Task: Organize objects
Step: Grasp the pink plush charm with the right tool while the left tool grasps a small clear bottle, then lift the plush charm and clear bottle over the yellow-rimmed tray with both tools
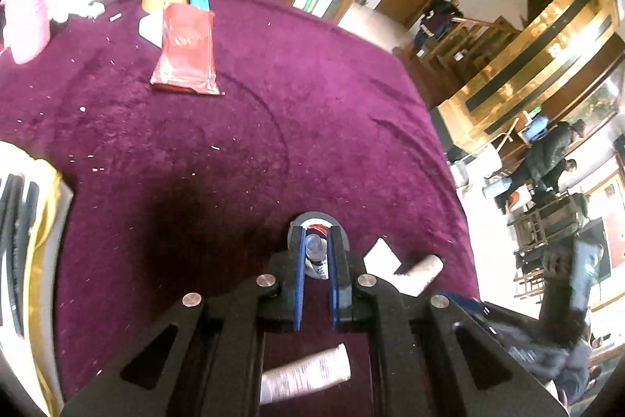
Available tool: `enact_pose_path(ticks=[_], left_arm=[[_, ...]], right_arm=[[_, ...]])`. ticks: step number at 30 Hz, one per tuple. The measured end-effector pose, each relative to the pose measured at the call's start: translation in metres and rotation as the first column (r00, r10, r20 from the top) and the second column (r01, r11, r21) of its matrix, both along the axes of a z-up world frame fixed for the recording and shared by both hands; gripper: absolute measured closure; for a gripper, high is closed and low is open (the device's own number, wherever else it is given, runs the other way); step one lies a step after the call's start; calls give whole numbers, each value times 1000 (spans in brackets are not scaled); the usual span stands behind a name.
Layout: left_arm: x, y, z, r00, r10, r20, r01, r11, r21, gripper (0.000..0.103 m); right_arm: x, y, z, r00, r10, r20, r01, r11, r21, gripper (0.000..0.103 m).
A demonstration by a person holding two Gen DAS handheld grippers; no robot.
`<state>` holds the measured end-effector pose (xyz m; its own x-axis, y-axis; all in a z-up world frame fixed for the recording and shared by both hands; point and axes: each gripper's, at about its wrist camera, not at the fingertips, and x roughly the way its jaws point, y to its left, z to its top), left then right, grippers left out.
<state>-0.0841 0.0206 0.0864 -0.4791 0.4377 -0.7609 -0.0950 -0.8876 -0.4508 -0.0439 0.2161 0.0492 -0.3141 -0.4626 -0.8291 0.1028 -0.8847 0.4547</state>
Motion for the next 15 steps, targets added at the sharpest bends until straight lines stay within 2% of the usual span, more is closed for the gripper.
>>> enact_pose_path(ticks=[7,12,15], left_arm=[[40,-27,23,999,-9,-38,10,999,33,96],[58,-49,28,999,10,-43,-8,999,41,95],[68,-69,27,999,41,-32,-39,998,55,95]], right_arm=[[-3,-25,-6,999,39,-9,-39,997,72,49],[-6,-41,-17,999,46,-25,-42,989,140,49],[-7,-40,-22,1000,21,-12,-19,991,131,57]])
